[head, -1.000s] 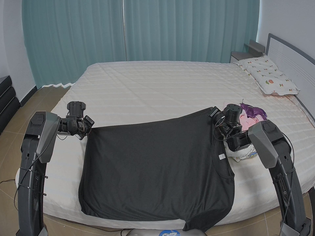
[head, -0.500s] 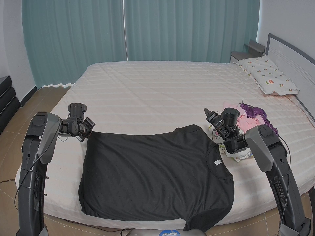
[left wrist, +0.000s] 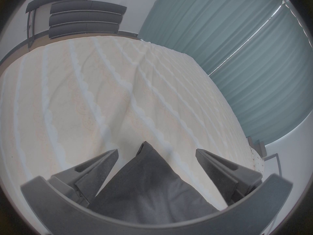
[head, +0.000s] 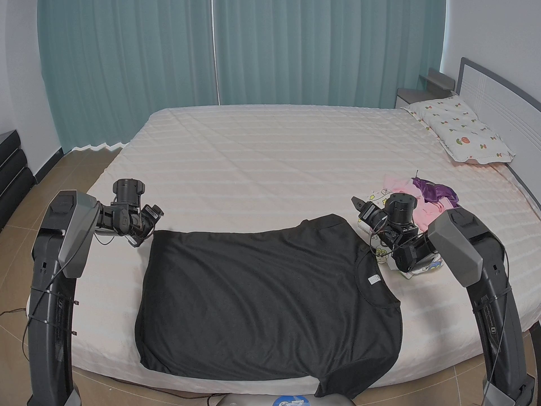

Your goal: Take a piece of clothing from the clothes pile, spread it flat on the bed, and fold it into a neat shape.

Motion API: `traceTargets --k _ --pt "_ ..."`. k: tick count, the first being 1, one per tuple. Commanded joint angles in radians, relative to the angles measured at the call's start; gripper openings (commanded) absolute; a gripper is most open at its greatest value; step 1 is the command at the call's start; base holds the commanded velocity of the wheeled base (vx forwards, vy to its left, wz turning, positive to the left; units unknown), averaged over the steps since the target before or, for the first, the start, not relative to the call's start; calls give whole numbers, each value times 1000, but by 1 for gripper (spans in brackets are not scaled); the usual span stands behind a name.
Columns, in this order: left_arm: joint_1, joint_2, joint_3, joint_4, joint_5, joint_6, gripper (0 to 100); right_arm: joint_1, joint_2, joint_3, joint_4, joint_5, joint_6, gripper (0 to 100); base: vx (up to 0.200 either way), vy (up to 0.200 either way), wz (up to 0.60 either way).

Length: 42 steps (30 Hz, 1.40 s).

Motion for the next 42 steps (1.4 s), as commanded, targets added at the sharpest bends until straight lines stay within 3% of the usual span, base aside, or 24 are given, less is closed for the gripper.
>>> traceTargets --k 1,3,5,9,12,13,15,22,25,31,34,39,42 --pt "74 -335 371 -49 -179 3 100 10 -352 537 -130 31 14 100 0 0 0" --pt "82 -383 458 -80 -224 5 100 12 -396 627 -159 33 17 100 0 0 0" --pt "93 -463 636 -169 -282 5 100 17 -476 809 -234 33 34 100 -100 0 0" --pt "91 -520 842 -290 -303 13 100 46 -544 990 -326 31 65 100 -200 0 0" --pt "87 -570 1051 -453 -336 30 100 69 -576 1148 -436 31 97 100 -200 0 0" --pt "87 -570 1051 -453 -336 30 100 69 -576 1148 -436 31 97 100 -200 0 0" --pt "84 -581 1215 -589 -357 76 100 82 -562 1255 -530 28 99 100 -200 0 0" --pt "74 -573 1443 -729 -360 129 100 96 -516 1341 -610 28 103 100 -114 0 0" --pt "57 -559 1575 -838 -360 215 100 105 -459 1370 -637 27 106 100 0 0 0" --pt "27 -504 1614 -913 -331 261 100 87 -421 1376 -637 30 102 100 0 0 0" --pt "19 -500 1614 -915 -313 257 100 63 -392 1367 -636 65 85 100 0 0 0" --pt "7 -497 1614 -916 -285 249 100 13 -344 1353 -631 174 -27 100 0 0 0" --pt "-1 -492 1610 -918 -276 234 100 -5 -321 1309 -620 178 -81 100 0 0 0"
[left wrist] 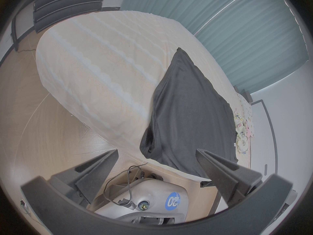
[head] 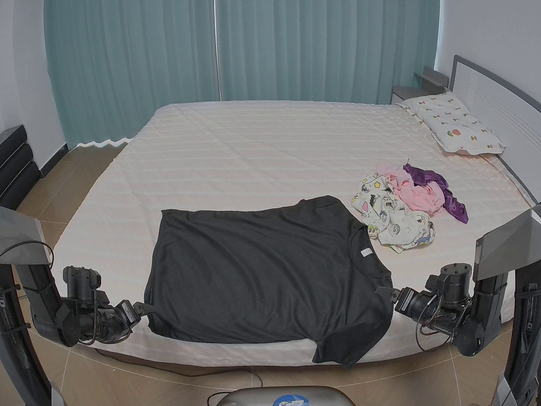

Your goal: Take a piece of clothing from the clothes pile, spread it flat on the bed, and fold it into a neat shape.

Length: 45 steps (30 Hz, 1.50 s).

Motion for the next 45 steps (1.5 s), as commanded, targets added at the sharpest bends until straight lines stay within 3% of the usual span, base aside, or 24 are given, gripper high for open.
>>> traceTargets --k 1,17,18,23,35,44,45 --pt "-22 16 3 -2 18 -13 100 -40 77 -60 16 15 -56 100 0 0 0" --pt "-25 16 -1 -2 25 -16 100 -41 142 -279 221 17 -80 100 0 0 0" --pt "-25 16 -1 -2 25 -16 100 -41 140 -290 239 17 -80 0 0 0 0" --pt "-25 14 -4 -2 25 -36 100 -60 142 -348 316 12 -116 0 0 0 0" --pt "-25 16 -6 -2 27 -38 100 -150 130 -537 318 6 -111 0 0 0 0" --pt "-51 16 -41 -2 39 -65 100 -160 162 -647 364 6 -111 0 0 0 0" --pt "-65 17 -52 -2 55 -79 100 -160 170 -663 371 6 -110 100 0 0 0"
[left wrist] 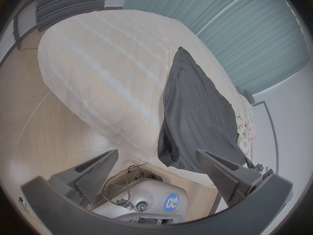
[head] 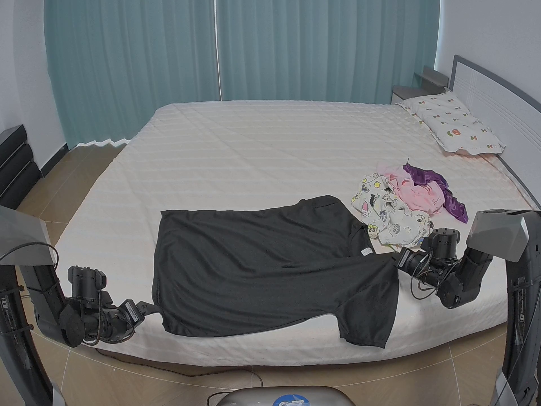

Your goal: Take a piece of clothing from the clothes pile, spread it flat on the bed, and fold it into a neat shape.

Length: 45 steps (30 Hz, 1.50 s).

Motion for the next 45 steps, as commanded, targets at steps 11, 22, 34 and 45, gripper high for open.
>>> traceTargets --k 11,22,34,45 --pt "-162 113 -70 -76 192 -32 100 -41 1 3 10 2 11 100 0 0 0" --pt "-260 150 -108 -70 215 4 100 -55 -11 76 -31 3 45 100 0 0 0" --pt "-222 173 -72 -76 301 41 0 -23 -42 181 -38 51 45 100 0 0 0" --pt "-133 165 -26 -78 290 60 0 16 -36 205 -38 59 40 100 0 0 0"
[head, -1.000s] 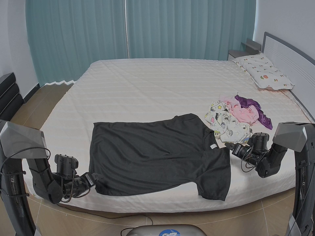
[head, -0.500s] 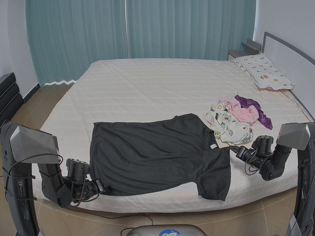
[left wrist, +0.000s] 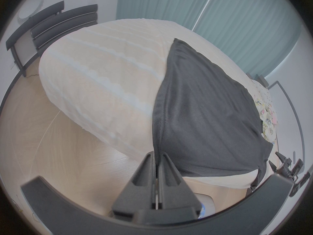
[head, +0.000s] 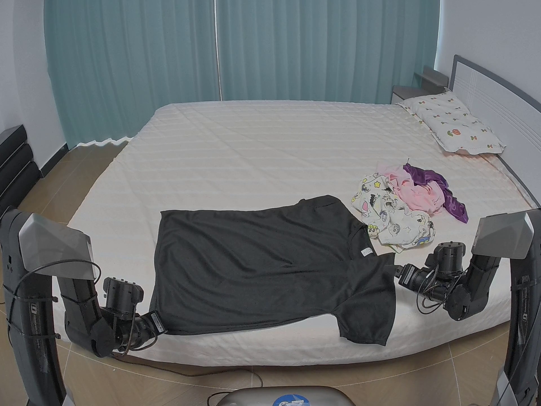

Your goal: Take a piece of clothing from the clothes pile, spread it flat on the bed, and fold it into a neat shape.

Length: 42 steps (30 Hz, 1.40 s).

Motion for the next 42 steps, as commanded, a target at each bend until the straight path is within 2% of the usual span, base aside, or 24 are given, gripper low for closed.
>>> traceTargets --k 1,5,16,22,23,34,42 --pt "34 -1 34 -1 -9 20 0 11 1 8 0 2 -3 100 0 0 0" --pt "40 -1 54 -3 -9 48 0 31 8 9 2 2 -7 100 0 0 0" --pt "45 -3 23 -44 -11 35 0 57 36 -21 15 2 -7 100 0 0 0" --pt "46 -12 -6 -44 -12 -44 0 59 50 -51 45 13 -7 100 0 0 0" --pt "46 -14 -8 -44 -12 -46 0 59 50 -55 46 22 -7 0 0 0 0" --pt "52 -75 -66 -41 -11 -57 0 48 68 -189 89 31 5 0 0 0 0" --pt "66 -66 -146 -33 -11 -158 0 50 97 -275 68 28 5 0 0 0 0"
